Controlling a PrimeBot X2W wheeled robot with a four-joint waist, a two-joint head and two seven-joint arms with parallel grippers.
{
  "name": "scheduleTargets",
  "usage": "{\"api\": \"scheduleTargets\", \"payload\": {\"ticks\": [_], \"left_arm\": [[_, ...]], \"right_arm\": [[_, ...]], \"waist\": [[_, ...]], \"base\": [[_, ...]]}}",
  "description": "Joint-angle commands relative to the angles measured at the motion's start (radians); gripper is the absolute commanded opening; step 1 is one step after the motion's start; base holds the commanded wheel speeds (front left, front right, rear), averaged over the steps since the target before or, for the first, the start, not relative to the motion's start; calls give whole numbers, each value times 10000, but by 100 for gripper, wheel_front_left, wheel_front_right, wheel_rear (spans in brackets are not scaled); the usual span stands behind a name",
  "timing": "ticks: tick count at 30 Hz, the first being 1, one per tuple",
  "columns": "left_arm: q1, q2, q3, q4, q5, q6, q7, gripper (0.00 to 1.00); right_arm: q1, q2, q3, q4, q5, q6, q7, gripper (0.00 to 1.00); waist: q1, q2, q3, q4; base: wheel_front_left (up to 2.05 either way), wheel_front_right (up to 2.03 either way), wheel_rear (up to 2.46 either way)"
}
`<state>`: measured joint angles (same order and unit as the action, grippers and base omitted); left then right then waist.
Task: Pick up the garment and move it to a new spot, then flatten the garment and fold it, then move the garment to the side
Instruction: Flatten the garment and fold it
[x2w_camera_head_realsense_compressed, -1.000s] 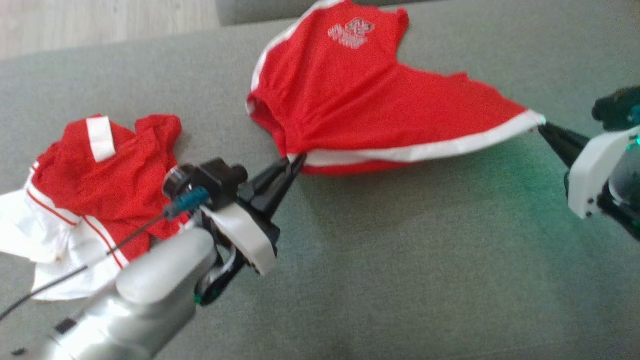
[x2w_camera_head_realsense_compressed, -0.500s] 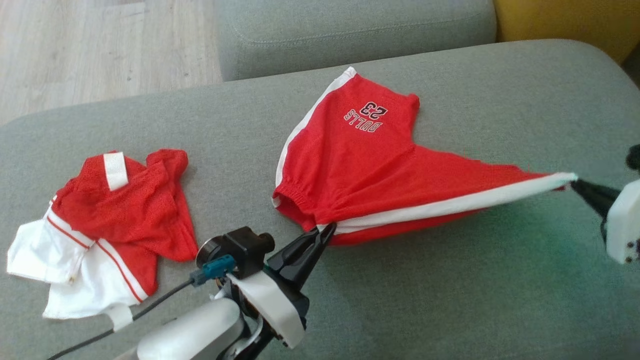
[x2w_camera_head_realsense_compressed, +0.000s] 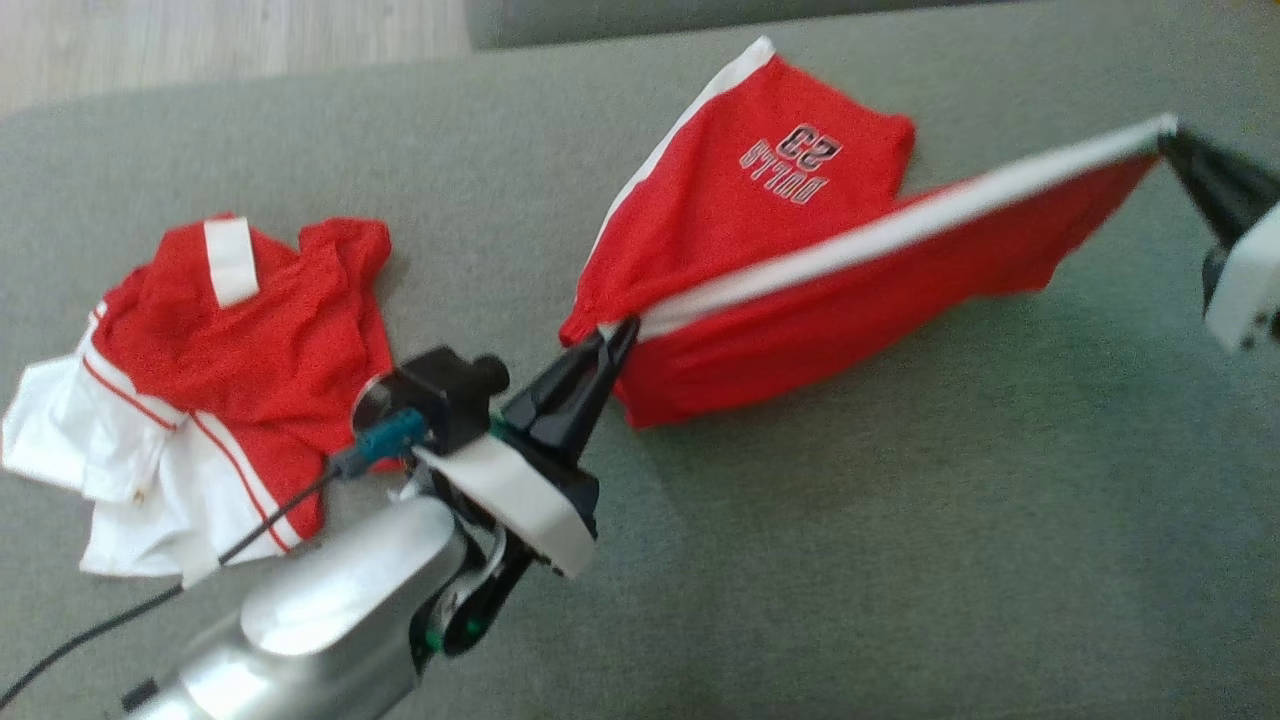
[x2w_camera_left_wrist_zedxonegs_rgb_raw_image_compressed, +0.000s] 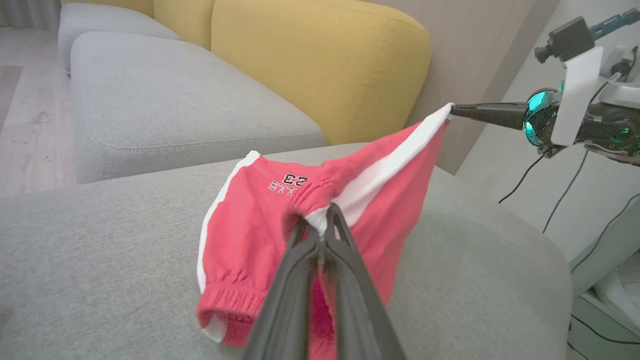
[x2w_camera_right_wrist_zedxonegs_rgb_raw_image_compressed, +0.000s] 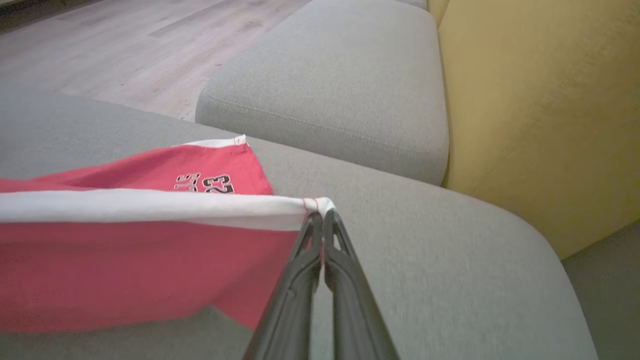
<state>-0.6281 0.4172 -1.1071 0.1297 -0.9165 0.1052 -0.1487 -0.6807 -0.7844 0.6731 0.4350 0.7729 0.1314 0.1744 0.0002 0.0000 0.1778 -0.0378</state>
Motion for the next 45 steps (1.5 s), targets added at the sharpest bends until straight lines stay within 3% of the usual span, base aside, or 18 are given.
{"api": "scheduleTargets", "payload": {"ticks": [1,12,26,27,28,29,37,45], "left_arm": [[-575,188,538,-228,-140,-33,12,0],[-1844,-181,745,28,231,-167,26,0],[-2604,-748,744,230,466,-277,-119,0],[-2629,-768,735,268,488,-266,-126,10],[-2642,-785,739,306,502,-249,-151,57],[-2656,-790,742,340,533,-238,-194,100],[-2493,-536,940,578,608,-75,-542,100],[-2020,-267,1273,750,377,129,-775,100]], "right_arm": [[-349,-109,-211,-99,-157,-7,-143,0],[-3156,1063,178,1297,-2046,-7,-702,0],[-5508,1624,1374,3733,-2281,-7,-1335,0],[-5577,1673,1387,3990,-2270,-7,-1302,31],[-5626,1723,1489,4219,-2319,-7,-1224,100],[-5700,1761,1539,4398,-2394,-7,-1321,100],[-5566,2301,1599,5470,-2105,-7,-2256,100],[-5109,2697,1262,5696,-1244,-7,-3465,100]], "waist": [[-2,0,561,308],[-2,0,2504,1461],[-2,0,3742,2357],[-2,0,3762,2371],[-2,0,3771,2376],[-2,0,3765,2367],[-2,0,3090,1961],[-2,0,1880,1443]], "base": [[0,0,0],[0,0,0],[0,0,0],[0,0,0],[0,0,0],[0,0,0],[0,0,0],[0,0,0]]}}
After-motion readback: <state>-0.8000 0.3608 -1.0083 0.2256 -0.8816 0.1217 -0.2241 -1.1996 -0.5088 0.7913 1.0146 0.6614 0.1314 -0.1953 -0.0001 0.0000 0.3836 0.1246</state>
